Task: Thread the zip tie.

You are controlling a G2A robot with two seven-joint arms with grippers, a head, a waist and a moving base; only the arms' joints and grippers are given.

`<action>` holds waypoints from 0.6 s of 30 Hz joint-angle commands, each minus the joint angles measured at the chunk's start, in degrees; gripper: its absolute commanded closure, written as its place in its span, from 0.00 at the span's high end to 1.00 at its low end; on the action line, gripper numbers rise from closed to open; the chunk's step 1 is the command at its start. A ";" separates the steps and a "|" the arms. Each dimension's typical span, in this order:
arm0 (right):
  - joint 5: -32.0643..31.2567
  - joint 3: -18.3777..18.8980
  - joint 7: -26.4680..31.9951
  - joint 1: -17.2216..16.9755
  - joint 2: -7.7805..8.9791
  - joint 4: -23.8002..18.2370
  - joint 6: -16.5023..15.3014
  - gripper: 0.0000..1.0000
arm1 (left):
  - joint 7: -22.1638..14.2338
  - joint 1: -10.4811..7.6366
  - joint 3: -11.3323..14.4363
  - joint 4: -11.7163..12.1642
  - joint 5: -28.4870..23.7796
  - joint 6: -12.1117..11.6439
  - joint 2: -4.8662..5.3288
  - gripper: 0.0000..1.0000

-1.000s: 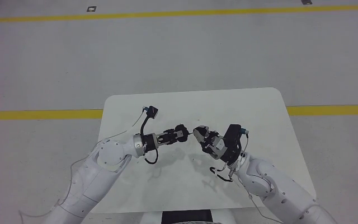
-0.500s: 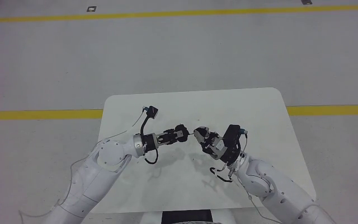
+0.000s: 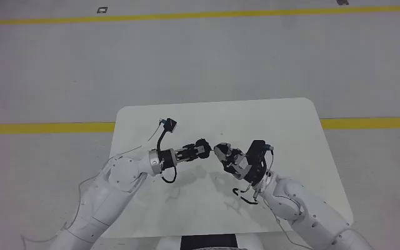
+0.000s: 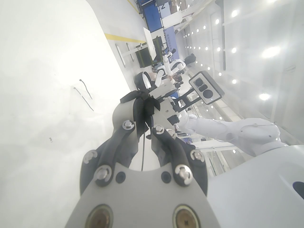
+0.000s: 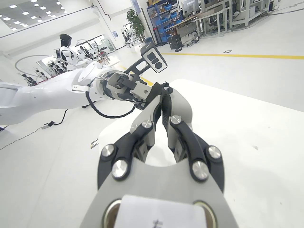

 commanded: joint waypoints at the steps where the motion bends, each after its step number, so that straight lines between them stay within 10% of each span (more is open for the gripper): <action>1: 0.07 -0.09 0.07 0.08 -0.04 0.12 0.00 0.00 | 0.00 0.00 0.00 0.00 0.00 0.00 0.00 0.00; 12: -0.17 0.03 0.38 -0.06 -0.17 0.23 0.00 0.00 | 0.00 0.00 0.00 0.00 0.00 0.00 0.00 0.00; 14: -0.25 0.06 0.62 -0.12 -0.16 0.13 0.00 0.45 | 0.00 0.00 0.00 0.00 0.00 0.00 0.00 0.00; 15: -0.31 0.10 0.76 -0.14 -0.15 0.10 0.00 1.00 | 0.00 0.00 0.00 0.00 0.00 0.00 0.00 0.00; 18: -0.87 0.65 0.73 -0.42 -0.09 -0.17 0.00 1.00 | 0.00 0.00 0.00 0.00 0.00 0.00 0.00 0.00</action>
